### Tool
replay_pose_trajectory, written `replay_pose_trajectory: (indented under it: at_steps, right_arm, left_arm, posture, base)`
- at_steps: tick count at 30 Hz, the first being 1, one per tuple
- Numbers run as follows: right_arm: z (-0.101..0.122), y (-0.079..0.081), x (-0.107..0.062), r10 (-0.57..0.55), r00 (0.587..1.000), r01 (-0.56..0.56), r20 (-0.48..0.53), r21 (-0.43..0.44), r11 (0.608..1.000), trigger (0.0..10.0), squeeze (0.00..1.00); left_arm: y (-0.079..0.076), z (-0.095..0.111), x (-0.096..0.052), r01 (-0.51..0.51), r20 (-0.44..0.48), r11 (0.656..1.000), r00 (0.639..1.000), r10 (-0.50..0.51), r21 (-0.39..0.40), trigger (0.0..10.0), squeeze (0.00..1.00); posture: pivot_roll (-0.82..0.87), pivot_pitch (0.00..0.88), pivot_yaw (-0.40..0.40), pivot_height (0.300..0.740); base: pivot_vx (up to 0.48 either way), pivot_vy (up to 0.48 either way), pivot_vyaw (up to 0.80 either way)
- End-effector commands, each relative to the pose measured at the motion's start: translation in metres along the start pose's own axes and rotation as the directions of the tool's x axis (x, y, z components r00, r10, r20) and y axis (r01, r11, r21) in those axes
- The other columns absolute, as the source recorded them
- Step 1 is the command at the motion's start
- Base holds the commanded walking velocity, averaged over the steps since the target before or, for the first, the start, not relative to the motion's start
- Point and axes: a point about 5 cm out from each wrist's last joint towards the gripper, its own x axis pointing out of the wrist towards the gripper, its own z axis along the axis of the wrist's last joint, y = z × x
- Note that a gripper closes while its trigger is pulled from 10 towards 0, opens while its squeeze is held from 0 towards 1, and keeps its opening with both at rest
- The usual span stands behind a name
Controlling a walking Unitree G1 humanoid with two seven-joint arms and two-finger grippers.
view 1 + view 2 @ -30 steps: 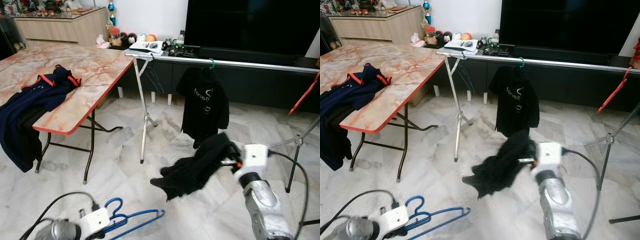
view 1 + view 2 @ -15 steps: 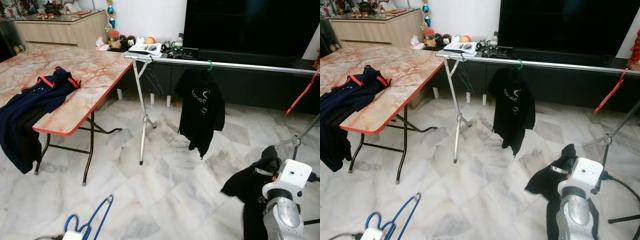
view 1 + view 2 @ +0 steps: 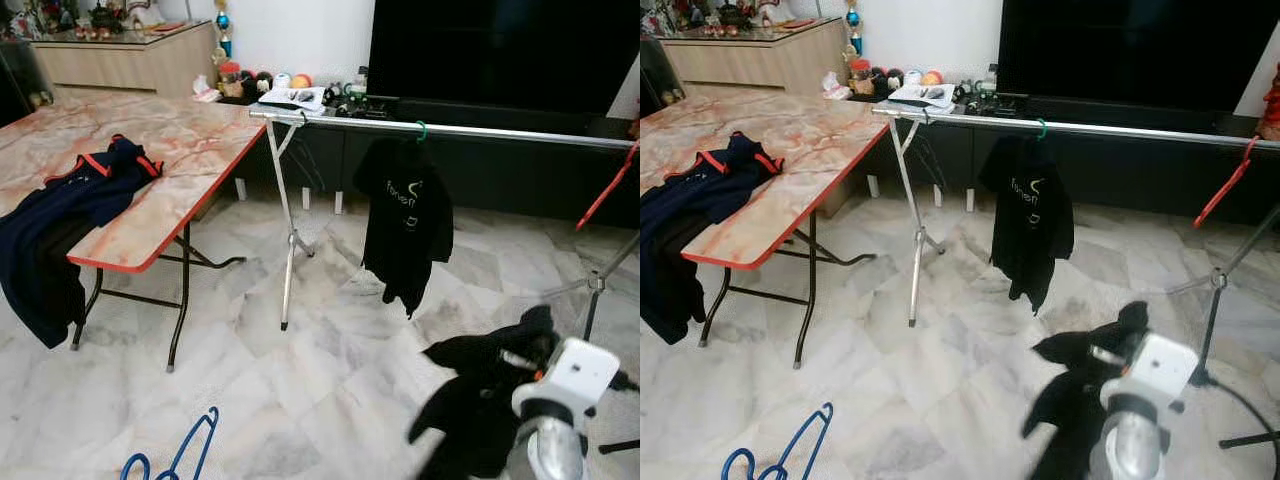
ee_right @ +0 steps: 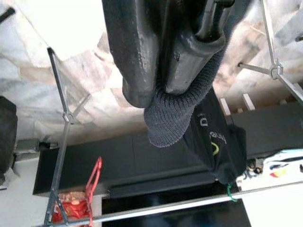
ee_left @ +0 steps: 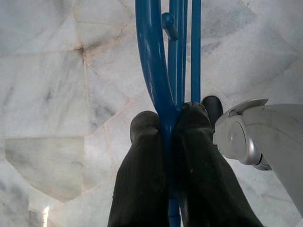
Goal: Hang hanger
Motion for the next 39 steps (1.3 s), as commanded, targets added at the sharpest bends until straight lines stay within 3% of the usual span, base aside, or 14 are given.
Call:
replay_pose_trajectory:
  at_steps: [1, 16, 39]
  right_arm:
    - [0.014, 0.002, 0.002, 0.010, 0.998, -0.010, 0.061, 0.004, 1.000, 10.0, 0.00]
    - [0.017, 0.000, 0.009, 0.025, 0.998, -0.021, 0.058, -0.053, 0.998, 10.0, 0.00]
    - [0.014, 0.008, 0.011, 0.079, 0.996, -0.076, 0.032, -0.089, 0.993, 10.0, 0.00]
  left_arm:
    - [0.005, -0.003, -0.001, -0.010, -0.016, 1.000, 1.000, 0.010, 0.008, 10.0, 0.00]
    - [0.002, -0.003, 0.000, -0.006, -0.026, 0.999, 1.000, 0.005, -0.035, 10.0, 0.00]
    - [0.003, -0.018, -0.004, -0.022, -0.096, 0.999, 0.995, 0.018, -0.038, 10.0, 0.00]
  posture:
    - [0.08, 0.000, 0.044, 0.740]
    - [0.09, 0.000, 0.034, 0.740]
    - [0.09, 0.000, 0.027, 0.740]
  base:
    - [0.000, 0.000, 0.00]
    - [0.000, 0.000, 0.00]
    - [0.000, 0.274, 0.00]
